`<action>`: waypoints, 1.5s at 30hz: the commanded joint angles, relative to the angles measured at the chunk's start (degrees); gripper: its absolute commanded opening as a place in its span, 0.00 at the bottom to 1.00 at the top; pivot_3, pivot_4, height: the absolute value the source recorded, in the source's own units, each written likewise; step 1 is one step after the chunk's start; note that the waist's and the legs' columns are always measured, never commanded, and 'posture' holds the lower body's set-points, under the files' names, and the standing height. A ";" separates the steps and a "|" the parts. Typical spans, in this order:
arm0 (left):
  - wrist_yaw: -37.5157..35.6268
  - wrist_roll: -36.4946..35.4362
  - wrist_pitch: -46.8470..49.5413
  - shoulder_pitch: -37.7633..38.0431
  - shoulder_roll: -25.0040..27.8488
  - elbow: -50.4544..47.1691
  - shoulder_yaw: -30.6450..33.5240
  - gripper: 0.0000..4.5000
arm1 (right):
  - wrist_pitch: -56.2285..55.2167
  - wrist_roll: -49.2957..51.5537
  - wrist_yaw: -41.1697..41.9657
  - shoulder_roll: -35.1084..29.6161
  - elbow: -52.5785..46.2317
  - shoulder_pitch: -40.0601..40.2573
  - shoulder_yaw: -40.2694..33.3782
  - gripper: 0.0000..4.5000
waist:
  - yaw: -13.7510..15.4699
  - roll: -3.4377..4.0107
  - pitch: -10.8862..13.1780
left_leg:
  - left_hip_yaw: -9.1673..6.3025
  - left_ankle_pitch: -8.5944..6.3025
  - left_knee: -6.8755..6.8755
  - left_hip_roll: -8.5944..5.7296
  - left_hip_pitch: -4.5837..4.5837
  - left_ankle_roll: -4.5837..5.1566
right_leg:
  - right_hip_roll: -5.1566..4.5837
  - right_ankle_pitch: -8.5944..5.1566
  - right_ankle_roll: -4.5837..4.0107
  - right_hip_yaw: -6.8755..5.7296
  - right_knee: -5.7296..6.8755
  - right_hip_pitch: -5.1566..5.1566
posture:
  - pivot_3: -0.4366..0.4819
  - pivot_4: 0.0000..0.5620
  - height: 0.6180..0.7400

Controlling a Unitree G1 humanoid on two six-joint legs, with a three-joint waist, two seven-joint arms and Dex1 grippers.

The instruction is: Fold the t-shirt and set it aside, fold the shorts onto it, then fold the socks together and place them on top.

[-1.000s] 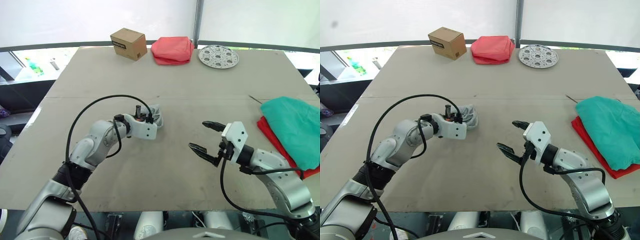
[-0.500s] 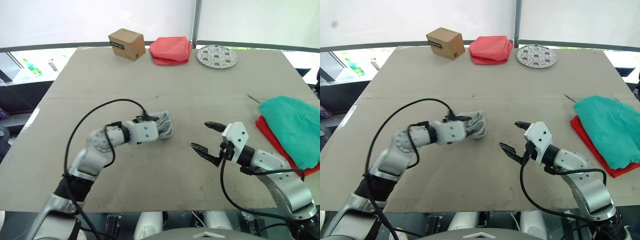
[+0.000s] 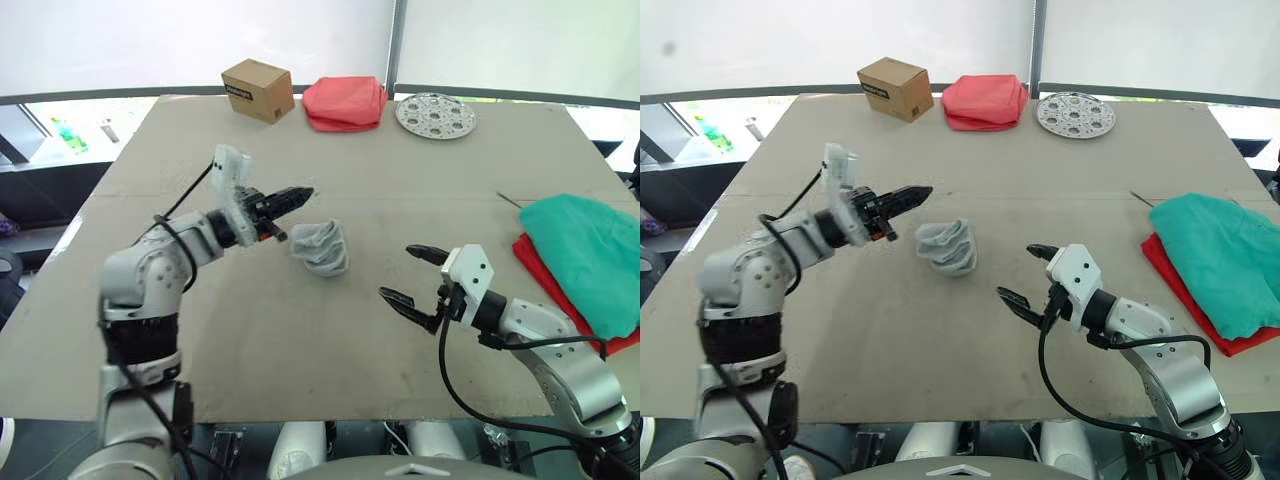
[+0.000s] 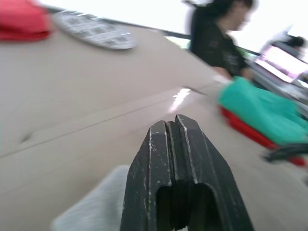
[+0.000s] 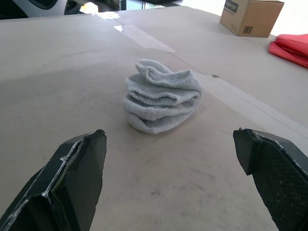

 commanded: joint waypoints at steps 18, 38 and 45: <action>-16.41 20.87 -29.05 9.47 2.51 4.48 -20.48 0.01 | 2.11 0.42 -1.80 -0.51 -3.98 1.08 -0.83 1.00 | 0.10 0.01 0.01 | 0.06 -0.16 -0.06 0.08 0.01 0.23 | -0.39 0.00 -0.45 0.01 -0.06 -0.03 | 0.48 0.27 1.00; -11.92 -6.63 -5.36 26.56 10.44 -33.19 7.92 0.69 | 20.66 2.26 -15.02 21.71 22.80 -29.36 2.05 1.00 | -2.34 0.03 0.10 | 0.06 0.03 -0.35 0.14 0.22 -0.11 | -0.39 0.12 -0.24 0.05 -0.01 -0.02 | 0.48 0.27 1.00; -11.91 -8.15 -8.66 46.81 10.98 -41.64 19.15 0.99 | 12.78 -3.45 -15.56 29.93 48.88 -42.43 2.85 1.00 | -2.86 0.31 0.30 | 0.07 0.03 -0.43 0.06 0.31 -0.13 | -0.41 0.09 -0.30 0.06 -0.05 -0.02 | 0.48 0.27 1.00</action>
